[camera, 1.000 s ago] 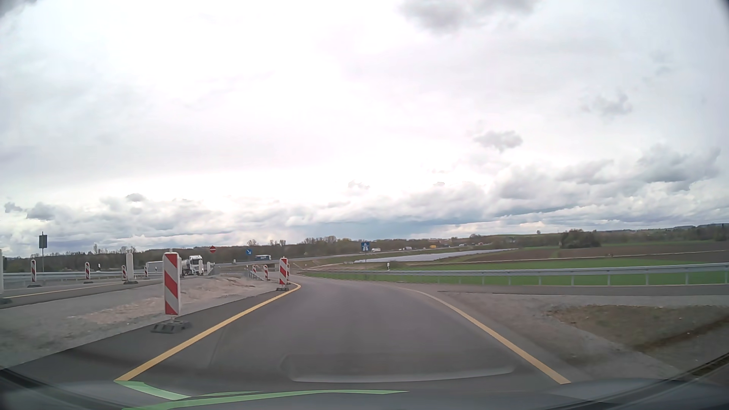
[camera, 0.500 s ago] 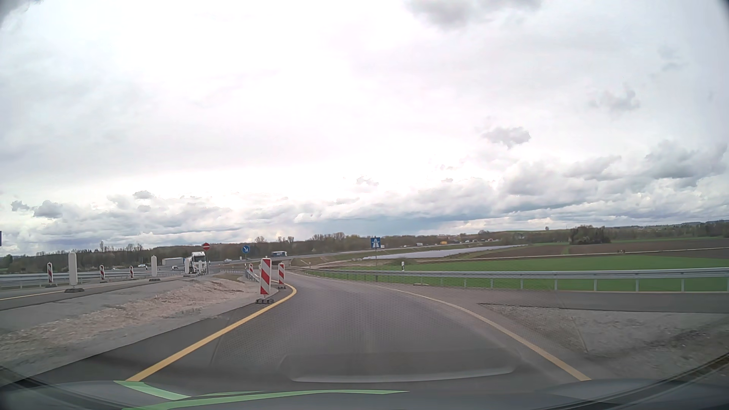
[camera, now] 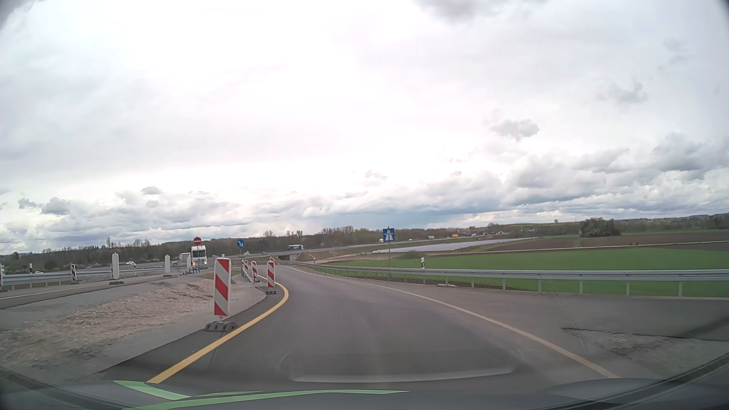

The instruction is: Follow the waypoints while adhering to traffic rules and regulations

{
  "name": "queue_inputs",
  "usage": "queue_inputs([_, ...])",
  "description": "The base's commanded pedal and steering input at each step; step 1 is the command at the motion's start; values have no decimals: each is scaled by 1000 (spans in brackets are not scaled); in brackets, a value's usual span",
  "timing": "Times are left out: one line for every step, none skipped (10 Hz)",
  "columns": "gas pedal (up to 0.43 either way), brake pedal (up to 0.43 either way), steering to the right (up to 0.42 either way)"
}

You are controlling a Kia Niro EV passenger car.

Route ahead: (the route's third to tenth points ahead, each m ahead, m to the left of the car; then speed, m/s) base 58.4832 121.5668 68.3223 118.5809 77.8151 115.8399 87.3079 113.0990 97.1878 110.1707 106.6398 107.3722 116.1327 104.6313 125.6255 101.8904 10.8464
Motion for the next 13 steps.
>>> queue_inputs([197,0,-26])
queue_inputs([197,0,-29])
queue_inputs([197,0,-31])
queue_inputs([197,0,-34])
queue_inputs([197,0,-35])
queue_inputs([197,0,-35])
queue_inputs([197,0,-38])
queue_inputs([197,0,-43])
queue_inputs([197,0,-49])
queue_inputs([197,0,-54])
queue_inputs([197,0,-55])
queue_inputs([197,0,-55])
queue_inputs([197,0,-55])
